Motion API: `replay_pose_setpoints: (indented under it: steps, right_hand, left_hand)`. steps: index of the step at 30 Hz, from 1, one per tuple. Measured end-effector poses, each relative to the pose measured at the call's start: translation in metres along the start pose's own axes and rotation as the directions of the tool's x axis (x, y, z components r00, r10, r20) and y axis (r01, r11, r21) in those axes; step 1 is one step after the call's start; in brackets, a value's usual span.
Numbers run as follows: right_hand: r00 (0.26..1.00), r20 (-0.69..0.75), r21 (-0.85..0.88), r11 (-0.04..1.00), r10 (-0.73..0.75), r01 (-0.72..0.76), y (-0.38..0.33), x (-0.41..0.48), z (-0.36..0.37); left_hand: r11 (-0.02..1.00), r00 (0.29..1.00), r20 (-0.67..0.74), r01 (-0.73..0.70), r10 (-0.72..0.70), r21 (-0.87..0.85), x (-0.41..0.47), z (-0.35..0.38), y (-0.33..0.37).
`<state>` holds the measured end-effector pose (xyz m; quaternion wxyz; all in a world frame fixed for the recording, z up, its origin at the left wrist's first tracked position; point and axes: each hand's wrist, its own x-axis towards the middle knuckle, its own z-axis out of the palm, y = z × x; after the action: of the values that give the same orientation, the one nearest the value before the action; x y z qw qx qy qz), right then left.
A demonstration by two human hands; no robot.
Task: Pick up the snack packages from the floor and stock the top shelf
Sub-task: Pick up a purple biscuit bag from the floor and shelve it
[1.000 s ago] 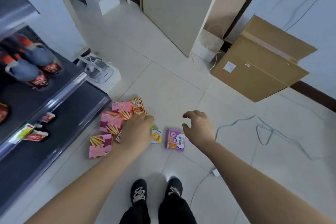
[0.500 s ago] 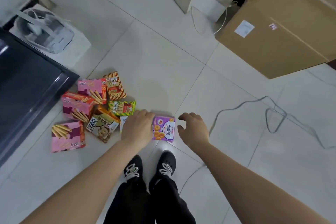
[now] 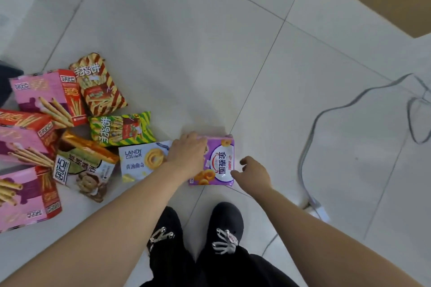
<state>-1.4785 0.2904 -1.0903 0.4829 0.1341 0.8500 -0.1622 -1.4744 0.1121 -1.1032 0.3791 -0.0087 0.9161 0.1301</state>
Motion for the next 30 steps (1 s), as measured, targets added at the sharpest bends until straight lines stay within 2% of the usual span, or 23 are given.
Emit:
replay_pose_setpoints:
  steps: [3, 4, 6, 7, 8, 10, 13, 16, 19, 22, 25, 30]
  right_hand:
    - [0.966, 0.180, 0.166, 0.962, 0.185, -0.215, 0.006, 0.027, 0.022]
    - [0.925, 0.282, 0.243, 0.914, 0.254, -0.325, 0.005, 0.034, 0.028]
    - [0.823, 0.476, 0.406, 0.752, 0.311, -0.519, 0.003, 0.043, 0.037]
    - [0.804, 0.513, 0.486, 0.670, 0.300, -0.561, 0.000, 0.046, 0.041]
    - [0.816, 0.501, 0.560, 0.612, 0.287, -0.559, -0.003, 0.050, 0.045]
    - [0.880, 0.385, 0.673, 0.568, 0.277, -0.473, -0.009, 0.058, 0.050]
    - [0.956, 0.132, 0.728, 0.629, 0.262, -0.273, -0.023, 0.059, 0.041]
    - [0.971, -0.101, 0.707, 0.702, 0.215, -0.082, -0.039, 0.047, 0.021]
    - [0.959, -0.251, 0.611, 0.790, 0.136, 0.048, -0.062, 0.018, -0.004]
    - [0.936, -0.345, 0.530, 0.837, 0.069, 0.133, -0.088, -0.023, -0.030]
    - [0.920, -0.389, 0.536, 0.823, 0.044, 0.187, -0.118, -0.071, -0.059]
    - [0.897, -0.436, 0.523, 0.788, -0.079, 0.324, -0.173, -0.160, -0.104]
  left_hand:
    - [0.996, 0.994, 0.107, 0.046, -0.038, -0.074, 0.029, 0.025, -0.011]
    - [0.992, 0.989, 0.140, 0.067, -0.052, -0.107, 0.036, 0.030, -0.014]
    - [0.981, 0.980, 0.195, 0.085, -0.051, -0.172, 0.047, 0.038, -0.018]
    - [0.974, 0.975, 0.218, 0.087, -0.040, -0.211, 0.051, 0.040, -0.019]
    - [0.963, 0.972, 0.232, 0.091, -0.031, -0.254, 0.054, 0.042, -0.020]
    - [0.934, 0.975, 0.220, 0.118, -0.044, -0.336, 0.059, 0.042, -0.025]
    - [0.863, 0.982, 0.139, 0.176, -0.124, -0.473, 0.054, 0.030, -0.032]
    - [0.783, 0.971, 0.081, 0.228, -0.224, -0.578, 0.040, 0.004, -0.035]
    - [0.696, 0.958, 0.061, 0.247, -0.281, -0.674, 0.013, -0.028, -0.038]
    - [0.634, 0.946, 0.016, 0.228, -0.323, -0.739, -0.025, -0.064, -0.041]
    - [0.596, 0.918, -0.017, 0.244, -0.397, -0.765, -0.071, -0.104, -0.042]
    - [0.685, 0.845, -0.174, 0.270, -0.505, -0.676, -0.155, -0.173, -0.045]
